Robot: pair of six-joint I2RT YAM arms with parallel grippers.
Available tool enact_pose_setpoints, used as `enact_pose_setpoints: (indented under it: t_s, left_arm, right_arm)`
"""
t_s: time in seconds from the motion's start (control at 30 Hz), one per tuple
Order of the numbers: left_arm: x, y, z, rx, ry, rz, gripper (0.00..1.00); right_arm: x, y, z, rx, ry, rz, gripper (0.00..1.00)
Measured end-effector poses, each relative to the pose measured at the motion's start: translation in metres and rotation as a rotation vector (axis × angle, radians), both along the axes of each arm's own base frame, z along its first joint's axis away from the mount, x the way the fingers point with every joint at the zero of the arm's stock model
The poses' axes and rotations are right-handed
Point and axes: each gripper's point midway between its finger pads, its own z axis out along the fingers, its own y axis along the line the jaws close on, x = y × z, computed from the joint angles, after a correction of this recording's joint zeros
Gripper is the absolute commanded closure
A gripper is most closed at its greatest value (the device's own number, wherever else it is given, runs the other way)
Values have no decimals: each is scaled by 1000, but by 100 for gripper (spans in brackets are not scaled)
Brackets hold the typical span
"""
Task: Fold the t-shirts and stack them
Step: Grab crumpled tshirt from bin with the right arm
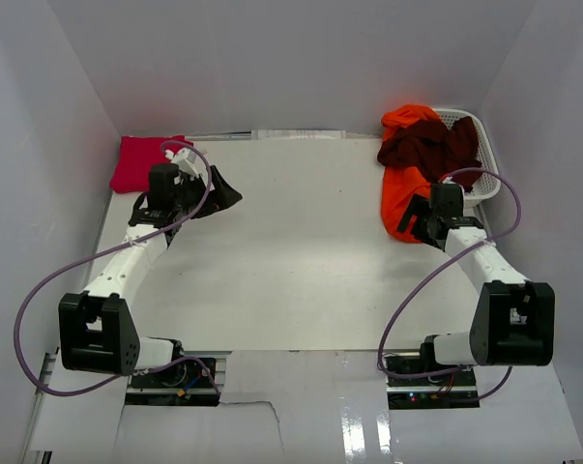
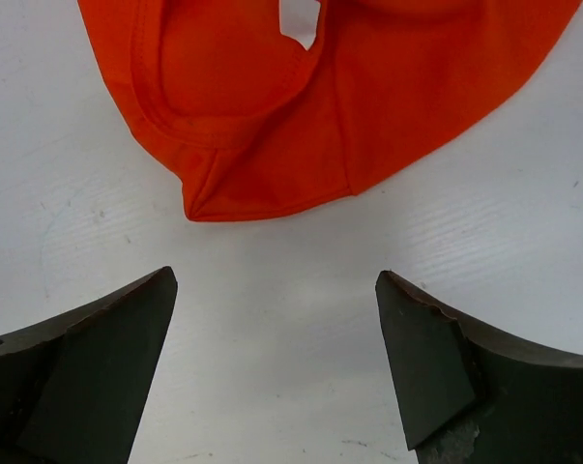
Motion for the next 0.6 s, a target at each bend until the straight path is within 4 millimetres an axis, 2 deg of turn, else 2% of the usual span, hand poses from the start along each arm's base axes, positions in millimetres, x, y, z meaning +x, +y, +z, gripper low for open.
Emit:
enact_pose_setpoints:
  t_s: [0.3,0.5,0.53,0.6]
  left_arm:
    - [-1,0,2,-2,-6,-2,2]
    - [-1,-1,2,-6,-5,-7,2]
    - [-1,-1,3,-7,-5,-8,2]
    - [-2,-2,3,-8,-4,-10,2]
  right_arm:
    - [38,4,-7,11,-6,3,10]
    - [59,4,-26,12,41,-7,5]
    - [63,5,-29,12,49,-8,0]
    - [67,6,-36,11,64,-9,11]
